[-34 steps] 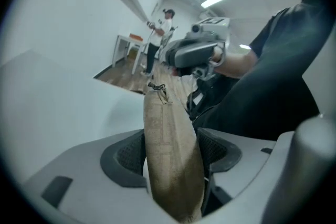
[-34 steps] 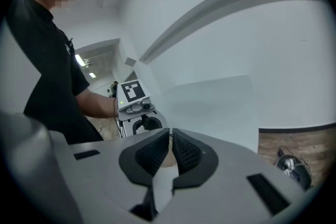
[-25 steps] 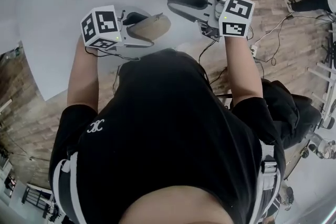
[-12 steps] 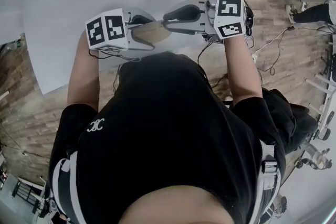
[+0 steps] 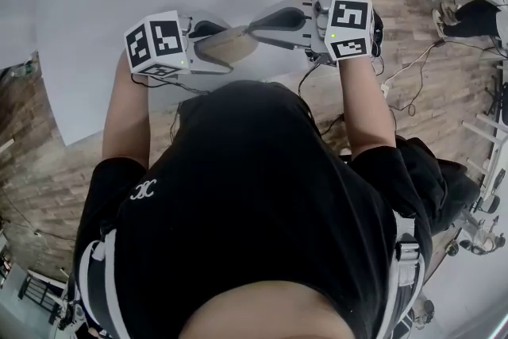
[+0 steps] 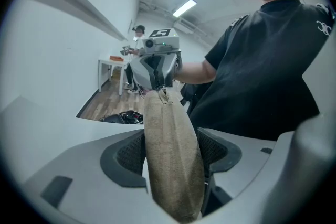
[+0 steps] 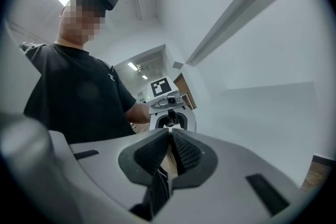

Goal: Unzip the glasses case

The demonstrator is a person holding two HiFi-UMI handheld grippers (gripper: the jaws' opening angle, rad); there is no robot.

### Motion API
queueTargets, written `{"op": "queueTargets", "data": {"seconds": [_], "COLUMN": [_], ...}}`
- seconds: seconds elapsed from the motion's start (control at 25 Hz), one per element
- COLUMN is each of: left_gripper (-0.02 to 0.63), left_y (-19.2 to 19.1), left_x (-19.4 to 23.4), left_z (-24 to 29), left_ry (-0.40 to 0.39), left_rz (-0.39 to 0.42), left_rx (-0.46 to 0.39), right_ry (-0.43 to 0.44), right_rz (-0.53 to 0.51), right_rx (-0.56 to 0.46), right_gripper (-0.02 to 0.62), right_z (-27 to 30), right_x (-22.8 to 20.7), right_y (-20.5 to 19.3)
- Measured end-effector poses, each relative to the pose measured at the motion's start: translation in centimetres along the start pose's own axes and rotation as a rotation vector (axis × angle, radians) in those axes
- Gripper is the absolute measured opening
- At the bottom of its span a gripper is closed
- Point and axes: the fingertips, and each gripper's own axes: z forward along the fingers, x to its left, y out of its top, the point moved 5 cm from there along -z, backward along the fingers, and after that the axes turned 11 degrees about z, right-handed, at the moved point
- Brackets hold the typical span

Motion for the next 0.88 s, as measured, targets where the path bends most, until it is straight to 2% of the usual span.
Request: {"op": "queueTargets", "data": {"seconds": [0.28, 0.4, 0.52, 0.76, 0.88], "left_gripper": [0.301, 0.296, 0.285, 0.281, 0.281], "left_y": [-0.5, -1.3, -1.8, -1.4, -1.0], "left_x": [-0.7, -0.7, -0.8, 0.0, 0.3], "left_z": [0.1, 0.5, 0.8, 0.4, 0.2], "left_ry": [-0.041, -0.044, -0.034, 0.009, 0.011], "left_rz": [0.042, 0.053, 0.046, -0.047, -0.088], "left_rx": [0.069, 0.119, 0.130, 0.031, -0.017], "right_ry": [0.028, 0.012, 0.002, -0.069, -0.096], "right_rz": [0.005, -0.004, -0.025, -0.082, -0.109], "right_rx": [0.076, 0.126, 0.145, 0.047, 0.038], "right_gripper": [0.031, 0.031, 0.031, 0.023, 0.023], "right_z": [1.1, 1.7, 2.3, 1.3, 0.7], "right_x": [0.5, 0.4, 0.5, 0.2, 0.1], "right_y": [-0.5, -1.2, -1.7, -0.9, -0.4]}}
